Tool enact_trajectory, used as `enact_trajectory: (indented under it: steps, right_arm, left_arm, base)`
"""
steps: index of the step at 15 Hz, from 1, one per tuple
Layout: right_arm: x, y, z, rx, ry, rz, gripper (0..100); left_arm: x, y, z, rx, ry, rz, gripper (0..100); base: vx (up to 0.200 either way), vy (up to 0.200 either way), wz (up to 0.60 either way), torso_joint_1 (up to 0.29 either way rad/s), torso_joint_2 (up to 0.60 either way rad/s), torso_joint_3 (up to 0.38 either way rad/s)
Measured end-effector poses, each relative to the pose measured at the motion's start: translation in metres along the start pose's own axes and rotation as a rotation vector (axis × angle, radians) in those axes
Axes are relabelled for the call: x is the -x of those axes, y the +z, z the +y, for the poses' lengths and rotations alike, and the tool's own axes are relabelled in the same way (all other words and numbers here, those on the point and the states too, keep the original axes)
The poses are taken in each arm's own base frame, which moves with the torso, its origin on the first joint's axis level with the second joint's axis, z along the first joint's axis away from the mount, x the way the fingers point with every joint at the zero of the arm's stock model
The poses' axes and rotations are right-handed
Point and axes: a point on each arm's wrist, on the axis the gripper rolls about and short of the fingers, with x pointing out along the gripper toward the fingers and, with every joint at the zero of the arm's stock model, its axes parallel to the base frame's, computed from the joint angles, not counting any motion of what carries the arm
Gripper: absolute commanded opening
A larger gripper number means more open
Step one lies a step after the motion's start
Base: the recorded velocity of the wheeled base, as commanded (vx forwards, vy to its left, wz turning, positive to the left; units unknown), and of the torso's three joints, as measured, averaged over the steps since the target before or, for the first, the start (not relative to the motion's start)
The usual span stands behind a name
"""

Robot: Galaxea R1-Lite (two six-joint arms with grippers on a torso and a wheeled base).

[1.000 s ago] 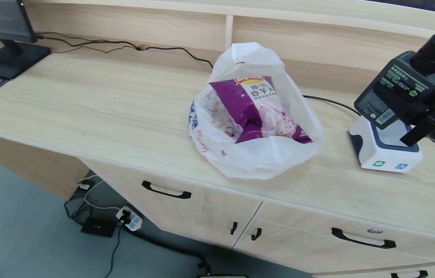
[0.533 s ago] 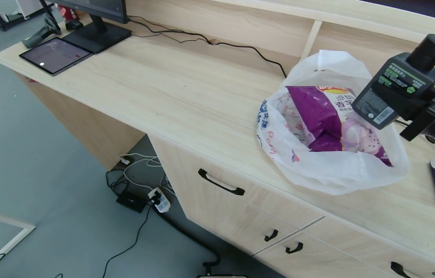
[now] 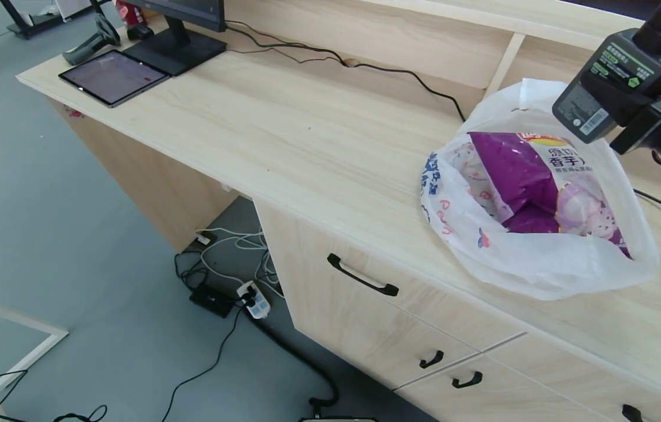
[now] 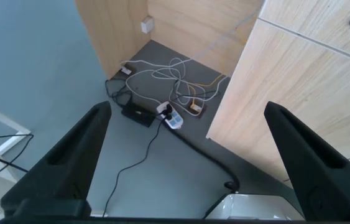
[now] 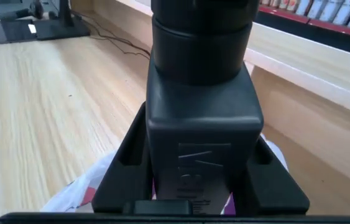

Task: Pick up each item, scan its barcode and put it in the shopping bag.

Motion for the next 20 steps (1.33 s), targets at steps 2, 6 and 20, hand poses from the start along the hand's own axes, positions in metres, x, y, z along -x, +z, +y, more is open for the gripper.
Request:
enact_trajectory:
  steps: [2, 6, 20]
  right_arm:
    - [-0.01, -0.007, -0.01, 0.016, -0.007, 0.003, 0]
    - [-0.019, -0.03, -0.029, 0.044, 0.008, 0.042, 0]
    - [-0.004, -0.079, -0.067, 0.143, 0.0, 0.102, 0]
  left_arm:
    - [0.0, 0.0, 0.0, -0.001, 0.001, -0.002, 100]
    - [0.0, 0.0, 0.0, -0.004, 0.0, -0.004, 100]
    - [0.0, 0.001, 0.0, -0.007, 0.001, -0.006, 100]
  base:
    - [0.0, 0.0, 0.0, 0.0, 0.0, 0.0]
    - [0.0, 0.0, 0.0, 0.0, 0.0, 0.0]
    - [0.0, 0.0, 0.0, 0.0, 0.0, 0.0]
